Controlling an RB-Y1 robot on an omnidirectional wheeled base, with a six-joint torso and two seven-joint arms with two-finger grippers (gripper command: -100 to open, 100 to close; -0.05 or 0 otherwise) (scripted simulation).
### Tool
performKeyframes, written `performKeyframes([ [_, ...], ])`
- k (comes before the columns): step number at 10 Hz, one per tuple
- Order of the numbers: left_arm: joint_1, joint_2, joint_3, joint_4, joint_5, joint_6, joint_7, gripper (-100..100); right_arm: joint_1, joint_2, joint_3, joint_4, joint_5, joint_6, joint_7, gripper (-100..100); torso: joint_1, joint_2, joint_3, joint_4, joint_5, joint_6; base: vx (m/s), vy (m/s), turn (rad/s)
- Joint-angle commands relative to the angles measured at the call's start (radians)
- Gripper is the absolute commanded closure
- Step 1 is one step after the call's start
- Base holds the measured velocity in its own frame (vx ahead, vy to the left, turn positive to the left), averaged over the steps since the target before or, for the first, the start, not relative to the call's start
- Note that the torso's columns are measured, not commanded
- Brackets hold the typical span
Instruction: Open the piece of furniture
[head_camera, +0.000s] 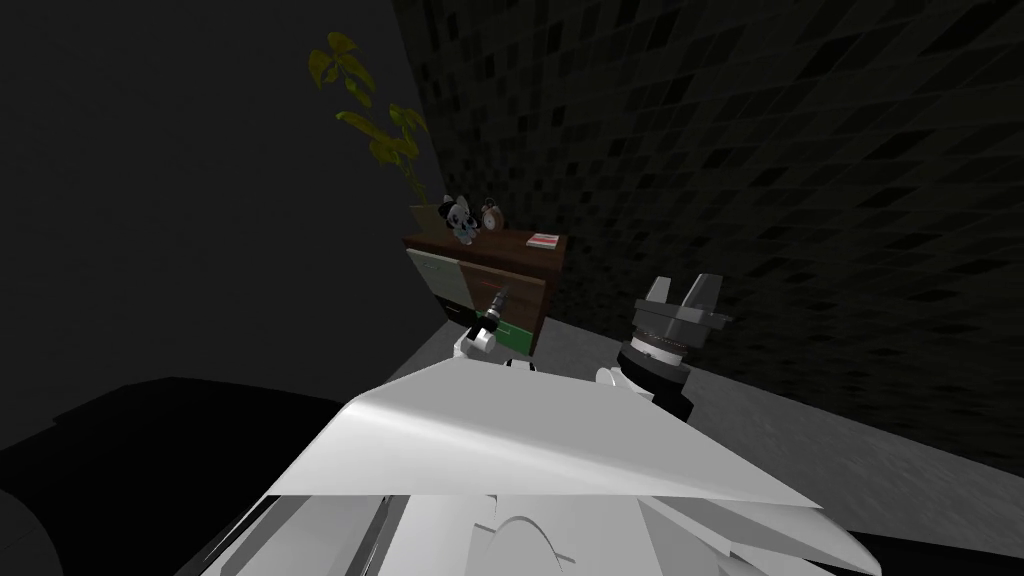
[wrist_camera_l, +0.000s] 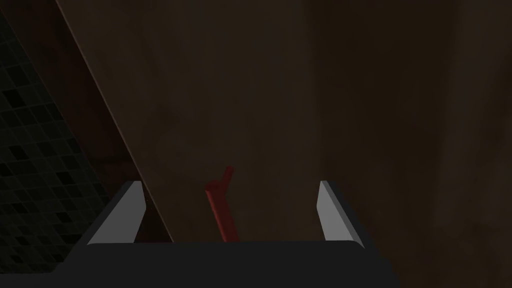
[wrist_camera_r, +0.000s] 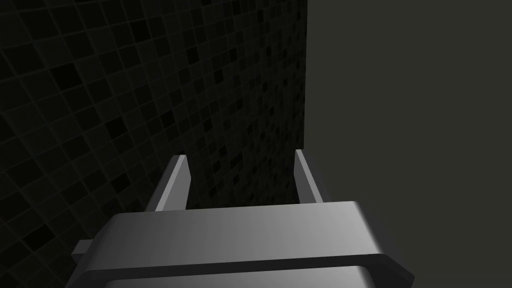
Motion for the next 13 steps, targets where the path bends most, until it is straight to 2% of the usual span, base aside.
performKeyframes([
  [1, 0.049, -0.002, -0.048, -0.027, -0.012, -0.023, -0.011, 100, 0.0, 0.0, 0.0, 0.0, 0.0, 0.0, 0.0, 0, 0.002, -0.001, -0.001, -0.001, 0.001, -0.001, 0.015, 0.022, 0.153],
  [2, 0.042, -0.003, -0.037, -0.027, -0.01, -0.014, -0.009, 100, 0.0, 0.0, 0.0, 0.0, 0.0, 0.0, 0.0, 0, 0.001, -0.002, -0.001, 0.0, 0.001, 0.0, 0.006, 0.01, 0.017],
  [3, 0.037, 0.001, -0.039, -0.052, 0.003, 0.006, -0.006, -100, 0.0, 0.0, 0.0, 0.0, 0.0, 0.0, 0.0, 0, -0.001, -0.001, -0.001, 0.0, 0.0, 0.001, 0.048, 0.09, 0.001],
  [5, 0.031, 0.005, -0.039, -0.074, 0.015, 0.026, -0.001, -100, 0.0, 0.0, 0.0, 0.0, 0.0, 0.0, 0.0, 0, 0.004, -0.002, -0.001, -0.001, 0.001, 0.0, 0.063, 0.144, 0.0],
  [6, 0.037, 0.003, -0.04, -0.07, 0.01, 0.018, -0.004, -100, 0.0, 0.0, 0.0, 0.0, 0.0, 0.0, 0.0, 0, 0.002, -0.001, 0.0, 0.0, 0.001, 0.0, 0.026, 0.074, -0.003],
  [7, 0.026, 0.002, -0.032, -0.092, 0.018, 0.051, -0.006, -100, 0.0, 0.0, 0.0, 0.0, 0.0, 0.0, 0.0, 0, -0.004, 0.002, 0.001, 0.0, -0.001, 0.0, 0.074, 0.016, 0.026],
  [8, 0.03, 0.003, -0.036, -0.08, 0.015, 0.033, -0.004, -100, 0.0, 0.0, 0.0, 0.0, 0.0, 0.0, 0.0, 0, -0.007, -0.001, 0.0, 0.0, -0.002, 0.0, 0.048, 0.007, 0.007],
  [9, 0.029, 0.003, -0.035, -0.081, 0.016, 0.037, -0.004, 100, 0.0, 0.0, 0.0, 0.0, 0.0, 0.0, 0.0, 0, -0.005, 0.001, 0.0, 0.0, -0.001, 0.0, 0.007, 0.002, -0.001],
  [13, 0.051, 0.016, -0.05, -0.124, 0.029, 0.048, -0.012, 100, 0.0, 0.0, 0.0, 0.0, 0.0, 0.0, 0.0, 0, -0.001, 0.009, 0.006, 0.003, -0.001, 0.001, -0.172, 0.048, 0.039],
])
